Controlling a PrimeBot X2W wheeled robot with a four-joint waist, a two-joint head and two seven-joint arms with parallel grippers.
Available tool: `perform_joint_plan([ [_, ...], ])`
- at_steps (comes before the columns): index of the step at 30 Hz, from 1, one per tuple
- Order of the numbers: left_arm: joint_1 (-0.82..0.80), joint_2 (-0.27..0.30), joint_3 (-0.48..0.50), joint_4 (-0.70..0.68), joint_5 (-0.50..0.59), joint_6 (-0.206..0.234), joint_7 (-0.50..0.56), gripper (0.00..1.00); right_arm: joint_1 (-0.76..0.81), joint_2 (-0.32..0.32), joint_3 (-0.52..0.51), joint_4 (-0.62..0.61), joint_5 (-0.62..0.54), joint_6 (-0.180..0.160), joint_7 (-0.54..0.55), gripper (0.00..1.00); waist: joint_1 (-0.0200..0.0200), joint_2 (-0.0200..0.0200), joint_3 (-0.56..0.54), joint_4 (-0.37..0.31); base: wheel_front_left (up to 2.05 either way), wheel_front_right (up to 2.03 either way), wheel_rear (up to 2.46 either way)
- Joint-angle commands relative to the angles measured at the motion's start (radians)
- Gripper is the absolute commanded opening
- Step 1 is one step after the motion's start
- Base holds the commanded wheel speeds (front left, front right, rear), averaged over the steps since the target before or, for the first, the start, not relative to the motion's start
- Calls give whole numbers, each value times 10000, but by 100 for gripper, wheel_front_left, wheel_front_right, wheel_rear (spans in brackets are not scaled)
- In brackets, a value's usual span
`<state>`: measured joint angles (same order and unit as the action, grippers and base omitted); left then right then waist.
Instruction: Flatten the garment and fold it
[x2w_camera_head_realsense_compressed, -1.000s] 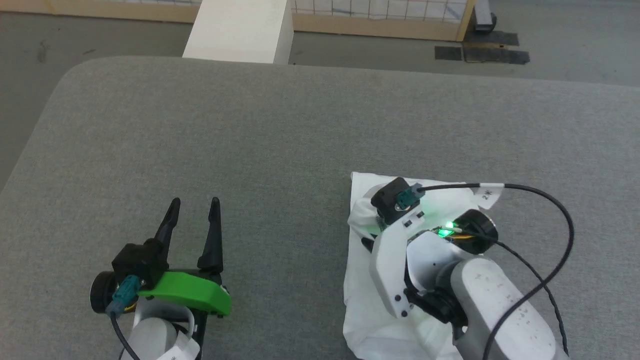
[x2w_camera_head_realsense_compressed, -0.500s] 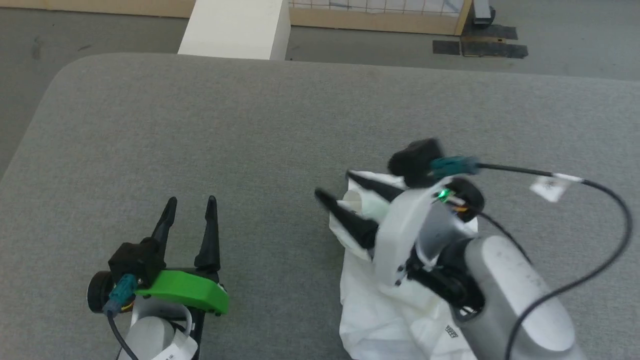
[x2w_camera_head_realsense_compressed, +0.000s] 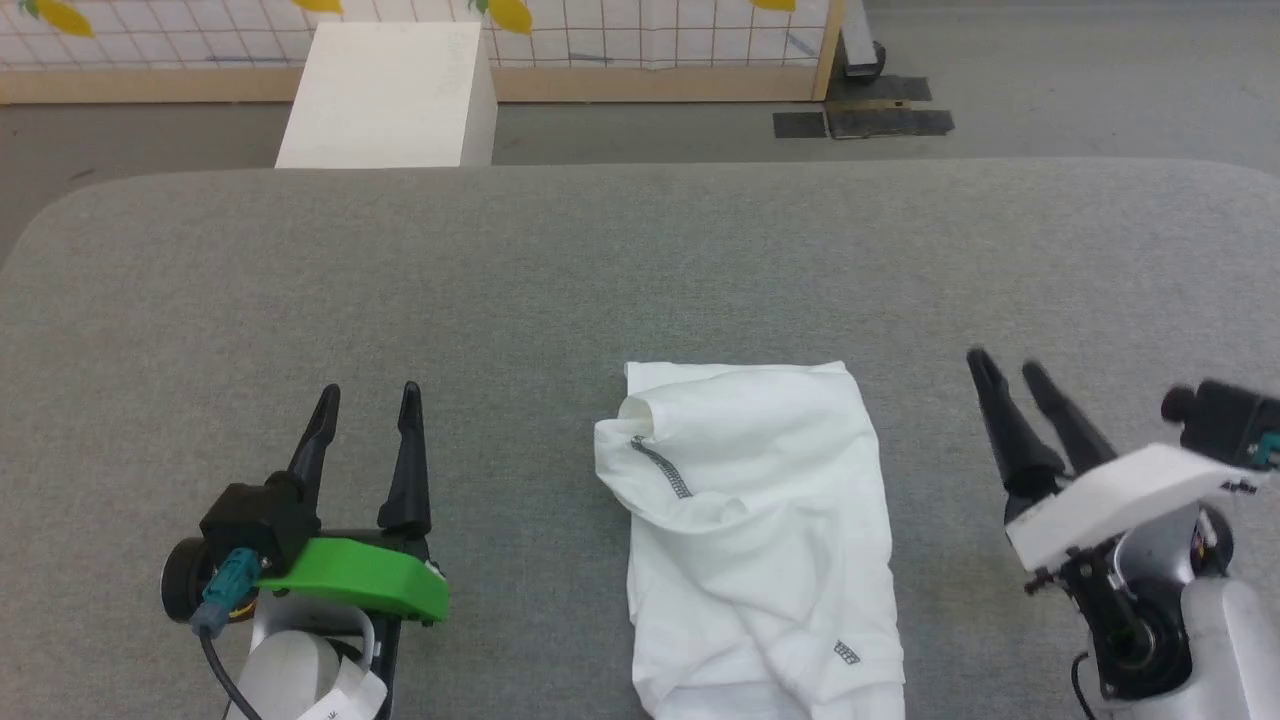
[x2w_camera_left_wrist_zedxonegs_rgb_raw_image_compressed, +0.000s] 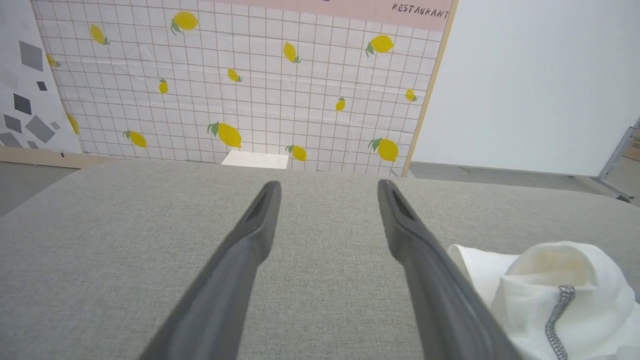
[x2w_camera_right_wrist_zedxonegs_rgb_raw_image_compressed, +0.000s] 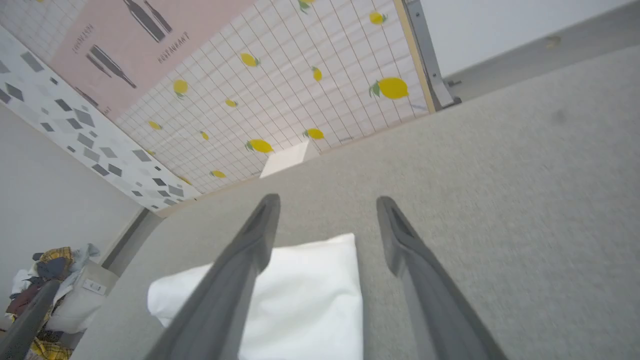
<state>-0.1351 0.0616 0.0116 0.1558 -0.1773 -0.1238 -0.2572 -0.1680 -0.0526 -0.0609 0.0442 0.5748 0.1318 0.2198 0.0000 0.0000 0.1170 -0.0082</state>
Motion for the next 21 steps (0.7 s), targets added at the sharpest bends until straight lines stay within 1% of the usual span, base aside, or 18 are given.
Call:
perform_joint_plan([
  [1, 45, -47, 12, -47, -14, -69, -45, 100, 193, 24, -131, 366, 375, -11, 132, 100, 0, 0, -85, -127, 0, 0, 0],
  [3, 55, -54, -2, -66, -1, -69, -45, 100, 335, 24, -253, 964, 784, -11, 345, 100, 0, 0, -95, -143, 0, 0, 0],
  [5, 55, -59, -31, -72, 8, -69, -45, 100, 390, 24, -276, 1670, 1577, -11, 568, 100, 0, 0, -99, -129, 0, 0, 0],
  [9, 101, -63, -77, -75, 7, -69, -45, 100, 278, 24, 159, 2857, 2459, -11, 951, 100, 0, 0, -105, -40, 0, 0, 0],
  [15, 154, -31, -111, -21, -16, -69, -45, 100, -79, 24, 809, 4141, 2383, -11, 1414, 100, 0, 0, -103, 158, 0, 0, 0],
  [21, 157, -30, -144, 26, -30, -69, -45, 100, -619, 24, 1547, 4941, 2226, -11, 1786, 100, 0, 0, -88, 321, 0, 0, 0],
])
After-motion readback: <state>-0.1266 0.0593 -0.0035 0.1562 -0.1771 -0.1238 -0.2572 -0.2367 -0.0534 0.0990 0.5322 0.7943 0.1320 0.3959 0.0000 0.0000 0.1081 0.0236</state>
